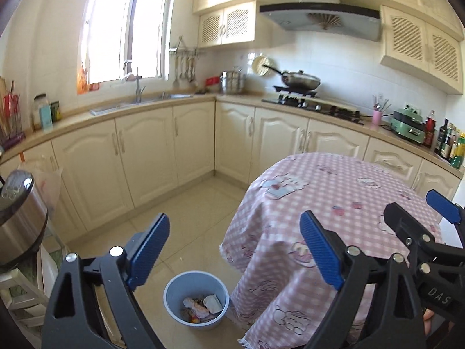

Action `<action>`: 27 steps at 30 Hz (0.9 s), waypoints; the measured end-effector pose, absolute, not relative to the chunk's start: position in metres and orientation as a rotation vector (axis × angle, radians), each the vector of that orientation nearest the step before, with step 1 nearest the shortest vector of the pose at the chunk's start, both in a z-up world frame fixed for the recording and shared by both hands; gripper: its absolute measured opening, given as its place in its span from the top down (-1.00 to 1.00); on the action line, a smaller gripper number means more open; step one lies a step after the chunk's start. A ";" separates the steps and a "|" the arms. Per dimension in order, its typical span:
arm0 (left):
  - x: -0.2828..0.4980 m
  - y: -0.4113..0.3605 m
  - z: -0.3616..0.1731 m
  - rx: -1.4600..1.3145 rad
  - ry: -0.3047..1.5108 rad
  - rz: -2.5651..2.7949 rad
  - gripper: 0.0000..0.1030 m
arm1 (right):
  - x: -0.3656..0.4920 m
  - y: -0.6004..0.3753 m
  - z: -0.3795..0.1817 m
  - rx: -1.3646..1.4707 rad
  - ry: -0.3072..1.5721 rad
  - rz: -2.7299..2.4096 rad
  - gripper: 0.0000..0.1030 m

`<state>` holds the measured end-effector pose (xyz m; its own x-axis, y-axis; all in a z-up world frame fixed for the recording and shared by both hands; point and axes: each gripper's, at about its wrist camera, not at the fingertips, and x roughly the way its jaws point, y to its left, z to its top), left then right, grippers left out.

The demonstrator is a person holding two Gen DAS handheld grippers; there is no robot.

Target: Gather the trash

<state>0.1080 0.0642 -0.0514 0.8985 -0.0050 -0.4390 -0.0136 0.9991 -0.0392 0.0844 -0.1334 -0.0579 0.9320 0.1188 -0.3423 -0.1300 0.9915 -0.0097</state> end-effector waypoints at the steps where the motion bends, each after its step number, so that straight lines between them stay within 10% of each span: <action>1: 0.100 0.058 -0.046 -0.039 0.438 -0.006 -0.82 | 0.077 -0.139 -0.054 -0.030 0.337 0.118 -0.85; 27: -0.030 -0.014 0.033 0.046 0.165 -0.061 -0.90 | -0.054 -0.208 -0.002 -0.018 0.106 0.007 -0.85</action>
